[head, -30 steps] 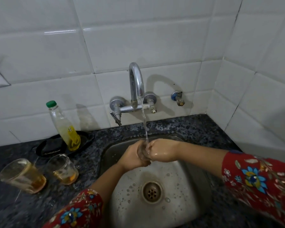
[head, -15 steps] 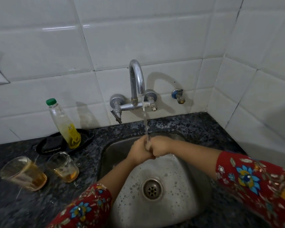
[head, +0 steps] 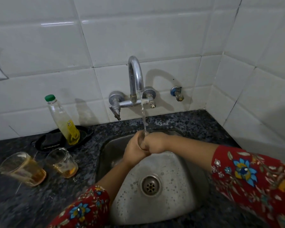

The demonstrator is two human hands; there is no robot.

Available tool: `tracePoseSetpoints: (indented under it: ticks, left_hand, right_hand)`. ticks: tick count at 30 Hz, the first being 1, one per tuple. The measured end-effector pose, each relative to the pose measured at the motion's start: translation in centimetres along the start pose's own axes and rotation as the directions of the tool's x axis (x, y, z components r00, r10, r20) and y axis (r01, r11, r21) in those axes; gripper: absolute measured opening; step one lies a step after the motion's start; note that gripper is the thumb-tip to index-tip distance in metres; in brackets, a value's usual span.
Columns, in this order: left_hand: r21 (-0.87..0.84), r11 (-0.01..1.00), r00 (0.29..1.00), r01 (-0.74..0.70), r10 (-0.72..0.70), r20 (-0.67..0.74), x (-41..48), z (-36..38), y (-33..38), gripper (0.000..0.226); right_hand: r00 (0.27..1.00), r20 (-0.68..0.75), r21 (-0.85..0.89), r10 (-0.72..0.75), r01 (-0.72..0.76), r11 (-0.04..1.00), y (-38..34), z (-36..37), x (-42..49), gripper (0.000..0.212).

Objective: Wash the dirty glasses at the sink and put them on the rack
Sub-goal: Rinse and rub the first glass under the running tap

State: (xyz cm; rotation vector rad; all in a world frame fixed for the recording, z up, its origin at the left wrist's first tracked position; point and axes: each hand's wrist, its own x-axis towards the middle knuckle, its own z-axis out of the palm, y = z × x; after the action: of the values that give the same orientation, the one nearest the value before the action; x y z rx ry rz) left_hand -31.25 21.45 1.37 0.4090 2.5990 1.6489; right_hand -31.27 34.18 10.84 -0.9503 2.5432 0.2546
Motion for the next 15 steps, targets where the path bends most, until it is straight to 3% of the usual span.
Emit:
tracePoseSetpoints:
  ticks: [3,4,7,9,11,12,14,15]
  left_hand:
    - [0.067,0.997,0.984,0.028,-0.039,0.175,0.2,-1.3,-1.0,0.058]
    - [0.055,0.998,0.985,0.036,-0.044,0.168,0.0,-1.4,-1.4,0.062]
    - [0.097,0.992,0.997,0.075,-0.077,0.018,-1.4,-0.5,-1.2,0.055]
    - [0.185,0.977,0.993,0.107,-0.094,-0.078,-2.6,-0.1,-0.4,0.048]
    - [0.319,0.943,0.990,0.098,-0.060,-0.128,-3.5,-0.4,0.0,0.049]
    - [0.394,0.914,0.990,0.100,-0.051,-0.131,-4.2,-0.7,0.2,0.054]
    - [0.557,0.825,0.994,0.096,-0.044,-0.105,-5.3,-1.5,0.4,0.059]
    - [0.634,0.768,0.995,0.094,-0.054,-0.083,-5.8,-2.0,0.5,0.057]
  right_hand:
    - [0.973,-0.109,-0.455,-0.201,0.131,0.881,1.3,1.4,-0.3,0.027]
    - [0.964,-0.150,-0.461,-0.221,0.130,0.878,1.4,2.0,-0.3,0.028]
    - [0.976,-0.213,0.010,-0.040,0.043,0.999,-0.1,2.9,-0.5,0.025]
    - [0.986,-0.167,0.371,0.027,0.037,0.928,-0.7,4.0,-0.3,0.023]
    - [0.985,-0.161,0.719,0.055,0.078,0.690,-1.3,5.2,-0.5,0.031]
    - [0.982,-0.163,0.867,0.097,0.095,0.489,-1.8,5.6,-0.7,0.035]
    - [0.974,-0.147,0.984,0.170,0.127,0.122,-2.7,6.5,-1.3,0.036]
    - [0.973,-0.138,0.990,0.186,0.135,0.027,-3.2,7.0,-1.5,0.037]
